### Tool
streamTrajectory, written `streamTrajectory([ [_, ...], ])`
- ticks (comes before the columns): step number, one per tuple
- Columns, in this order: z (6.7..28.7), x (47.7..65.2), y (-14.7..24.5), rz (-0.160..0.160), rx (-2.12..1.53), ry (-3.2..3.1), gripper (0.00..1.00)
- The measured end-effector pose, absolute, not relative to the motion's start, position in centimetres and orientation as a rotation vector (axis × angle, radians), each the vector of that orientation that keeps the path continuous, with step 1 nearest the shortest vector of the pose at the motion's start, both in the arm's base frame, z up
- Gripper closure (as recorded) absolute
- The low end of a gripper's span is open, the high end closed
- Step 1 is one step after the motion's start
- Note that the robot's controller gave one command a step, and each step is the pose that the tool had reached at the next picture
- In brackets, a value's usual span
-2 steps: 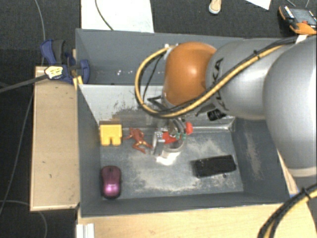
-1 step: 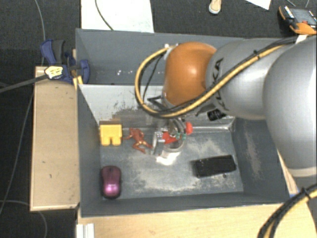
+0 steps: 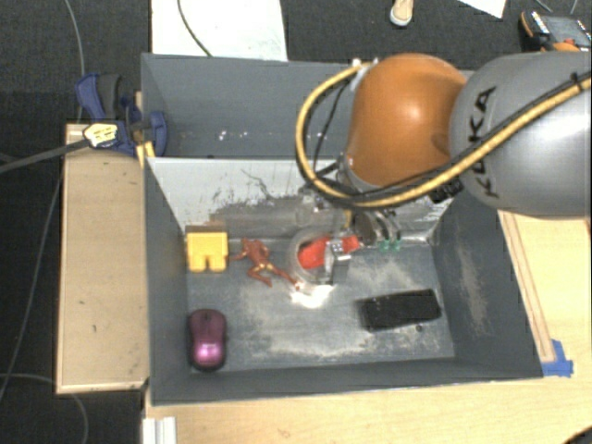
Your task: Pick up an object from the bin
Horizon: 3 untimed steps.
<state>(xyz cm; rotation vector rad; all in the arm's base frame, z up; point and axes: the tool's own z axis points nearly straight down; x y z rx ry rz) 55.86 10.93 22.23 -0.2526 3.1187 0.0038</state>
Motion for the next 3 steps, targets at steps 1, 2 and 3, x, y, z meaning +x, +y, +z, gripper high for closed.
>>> streamTrajectory([
  [1,10.6,56.8,11.2,0.006,0.267,3.123,0.0],
  [2,20.2,55.1,10.6,0.013,0.2,3.106,0.0],
  [3,12.0,55.7,10.0,0.002,0.247,3.134,0.0],
])
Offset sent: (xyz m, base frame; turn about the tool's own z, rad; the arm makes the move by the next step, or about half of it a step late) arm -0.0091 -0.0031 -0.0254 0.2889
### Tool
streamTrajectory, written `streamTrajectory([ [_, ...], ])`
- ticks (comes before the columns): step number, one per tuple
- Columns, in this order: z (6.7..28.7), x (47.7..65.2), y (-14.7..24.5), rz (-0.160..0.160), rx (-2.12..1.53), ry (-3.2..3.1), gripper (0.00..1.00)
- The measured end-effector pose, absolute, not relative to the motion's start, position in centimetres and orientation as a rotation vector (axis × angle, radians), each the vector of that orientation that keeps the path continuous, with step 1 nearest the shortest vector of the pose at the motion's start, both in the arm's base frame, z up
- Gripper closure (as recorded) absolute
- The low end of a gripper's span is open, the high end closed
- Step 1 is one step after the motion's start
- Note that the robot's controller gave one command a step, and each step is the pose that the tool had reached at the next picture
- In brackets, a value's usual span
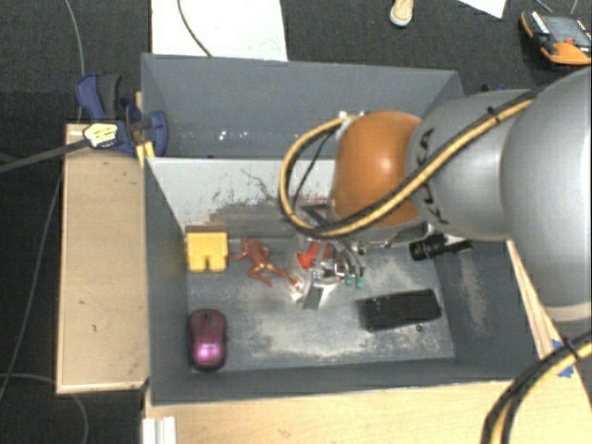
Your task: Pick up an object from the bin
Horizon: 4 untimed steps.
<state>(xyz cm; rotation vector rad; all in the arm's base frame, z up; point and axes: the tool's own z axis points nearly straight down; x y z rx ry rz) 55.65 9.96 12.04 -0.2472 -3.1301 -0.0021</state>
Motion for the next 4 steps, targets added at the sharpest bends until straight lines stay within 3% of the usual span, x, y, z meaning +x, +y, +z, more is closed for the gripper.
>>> streamTrajectory([
  [1,19.4,59.0,7.1,-0.017,-0.168,-3.181,0.0],
  [2,16.4,55.5,8.4,-0.004,-0.175,-3.135,0.0],
  [3,19.0,58.2,8.1,-0.019,-0.294,-3.171,0.0],
  [4,19.3,56.8,7.9,-0.012,-0.252,-3.156,0.0],
])
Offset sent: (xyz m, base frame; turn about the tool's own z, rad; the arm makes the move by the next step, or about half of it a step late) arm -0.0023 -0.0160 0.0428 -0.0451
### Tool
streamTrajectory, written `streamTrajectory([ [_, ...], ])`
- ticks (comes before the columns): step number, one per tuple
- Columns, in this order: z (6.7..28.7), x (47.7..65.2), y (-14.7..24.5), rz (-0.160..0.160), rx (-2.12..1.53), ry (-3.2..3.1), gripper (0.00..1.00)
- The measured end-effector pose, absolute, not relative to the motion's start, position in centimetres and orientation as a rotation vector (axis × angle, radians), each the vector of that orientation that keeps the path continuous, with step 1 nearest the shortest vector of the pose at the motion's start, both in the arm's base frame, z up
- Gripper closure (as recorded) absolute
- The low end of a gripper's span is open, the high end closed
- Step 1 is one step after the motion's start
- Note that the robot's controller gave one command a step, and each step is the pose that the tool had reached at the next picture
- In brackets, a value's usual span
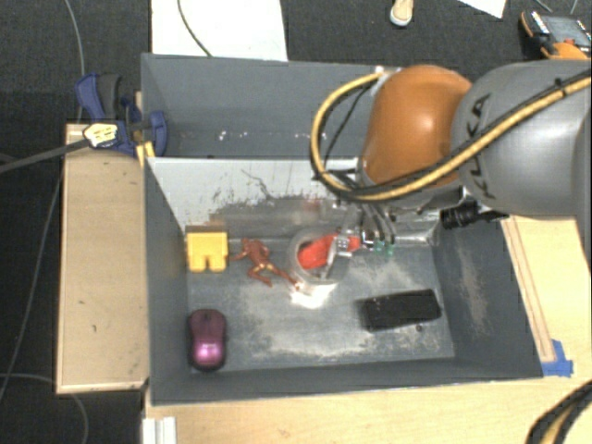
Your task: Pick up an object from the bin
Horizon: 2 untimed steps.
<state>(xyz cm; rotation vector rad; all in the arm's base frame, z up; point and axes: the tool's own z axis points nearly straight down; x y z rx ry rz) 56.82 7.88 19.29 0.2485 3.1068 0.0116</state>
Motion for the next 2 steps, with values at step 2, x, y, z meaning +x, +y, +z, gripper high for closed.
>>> streamTrajectory([
  [2,18.6,56.7,8.5,0.018,0.2,3.095,0.0],
])
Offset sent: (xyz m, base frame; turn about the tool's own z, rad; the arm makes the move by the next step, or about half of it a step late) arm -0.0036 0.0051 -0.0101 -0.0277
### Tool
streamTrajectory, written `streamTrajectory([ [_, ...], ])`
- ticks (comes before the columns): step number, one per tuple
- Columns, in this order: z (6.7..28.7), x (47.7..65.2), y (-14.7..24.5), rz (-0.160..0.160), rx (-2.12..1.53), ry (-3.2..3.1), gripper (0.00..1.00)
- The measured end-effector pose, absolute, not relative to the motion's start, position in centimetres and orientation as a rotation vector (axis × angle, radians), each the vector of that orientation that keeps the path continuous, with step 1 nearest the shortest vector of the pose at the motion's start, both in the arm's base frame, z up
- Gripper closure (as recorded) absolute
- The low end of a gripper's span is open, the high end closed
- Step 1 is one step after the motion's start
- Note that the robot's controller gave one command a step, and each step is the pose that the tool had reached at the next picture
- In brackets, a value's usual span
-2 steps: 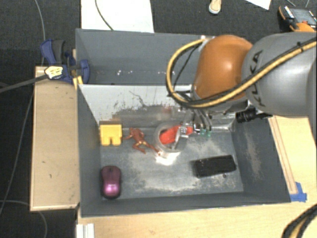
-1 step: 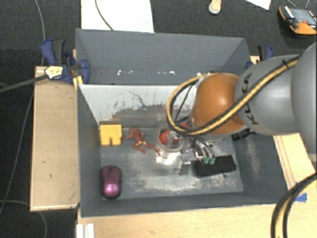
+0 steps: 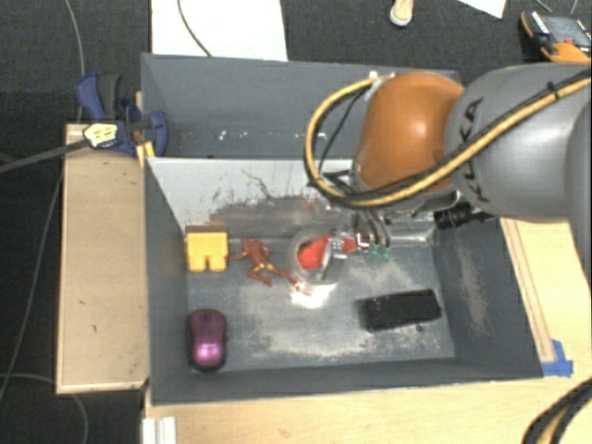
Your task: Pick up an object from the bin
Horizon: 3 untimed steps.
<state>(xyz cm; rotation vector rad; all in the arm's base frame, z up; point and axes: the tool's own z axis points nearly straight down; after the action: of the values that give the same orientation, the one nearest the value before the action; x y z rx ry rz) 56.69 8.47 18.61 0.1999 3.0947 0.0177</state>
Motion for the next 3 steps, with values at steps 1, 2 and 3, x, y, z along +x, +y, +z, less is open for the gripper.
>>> streamTrajectory([
  [1,10.3,59.2,2.9,0.008,-0.091,3.112,0.0],
  [2,16.0,57.1,9.1,0.027,0.204,3.086,0.0],
  [3,14.5,57.8,7.4,0.024,0.085,3.094,0.0],
])
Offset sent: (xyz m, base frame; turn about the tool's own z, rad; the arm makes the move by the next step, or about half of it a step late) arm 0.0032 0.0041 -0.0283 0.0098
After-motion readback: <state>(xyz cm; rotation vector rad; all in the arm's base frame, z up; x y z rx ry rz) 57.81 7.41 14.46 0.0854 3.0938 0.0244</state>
